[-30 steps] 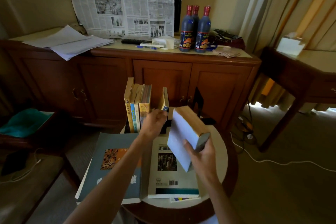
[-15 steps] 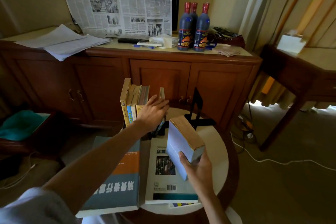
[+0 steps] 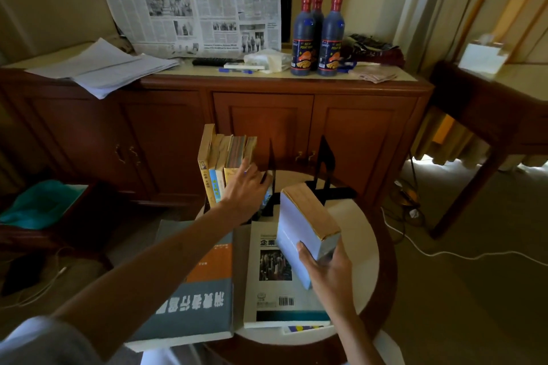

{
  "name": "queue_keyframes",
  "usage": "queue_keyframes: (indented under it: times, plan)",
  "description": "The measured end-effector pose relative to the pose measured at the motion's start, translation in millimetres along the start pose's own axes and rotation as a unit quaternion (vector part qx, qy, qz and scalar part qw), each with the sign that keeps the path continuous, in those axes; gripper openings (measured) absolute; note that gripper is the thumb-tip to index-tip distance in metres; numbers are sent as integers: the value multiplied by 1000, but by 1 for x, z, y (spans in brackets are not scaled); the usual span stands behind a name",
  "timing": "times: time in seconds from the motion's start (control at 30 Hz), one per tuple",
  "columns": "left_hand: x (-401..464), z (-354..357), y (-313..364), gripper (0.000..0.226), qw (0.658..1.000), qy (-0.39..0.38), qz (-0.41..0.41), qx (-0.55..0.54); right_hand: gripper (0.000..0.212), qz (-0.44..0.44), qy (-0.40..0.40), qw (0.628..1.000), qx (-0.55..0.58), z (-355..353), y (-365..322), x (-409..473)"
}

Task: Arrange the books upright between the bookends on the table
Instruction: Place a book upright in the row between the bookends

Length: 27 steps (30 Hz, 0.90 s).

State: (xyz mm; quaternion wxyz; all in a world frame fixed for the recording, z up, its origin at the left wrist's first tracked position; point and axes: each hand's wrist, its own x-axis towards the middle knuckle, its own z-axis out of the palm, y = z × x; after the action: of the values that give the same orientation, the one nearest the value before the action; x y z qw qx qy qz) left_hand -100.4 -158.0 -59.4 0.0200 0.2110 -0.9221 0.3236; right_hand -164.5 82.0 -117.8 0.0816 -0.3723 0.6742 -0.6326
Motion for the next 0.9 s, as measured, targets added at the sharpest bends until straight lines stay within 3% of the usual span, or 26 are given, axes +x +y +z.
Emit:
queue_keyframes:
  times: [0.13,0.4,0.57,0.7,0.77,0.9]
  plan:
    - [1,4,3,65,1000,-29,-8,7,30,-2,2,1000,-5,0,2,1]
    - [-5,3,-8,59,998,-22,61,24,32,-6,3,1000,6,1,0,0]
    - [-13,2,-17,64,991,-28,81,100,32,16,-10,1000,18,1,3,1]
    - [-25,4,-28,61,986,-34,101,128,26,79,-108,991,10,-11,11,14]
    - [-24,2,-27,64,982,-44,117,142,44,102,-143,984,-1,-12,10,19]
    - [-19,1,-28,53,983,-49,125,127,47,129,-53,990,16,5,6,25]
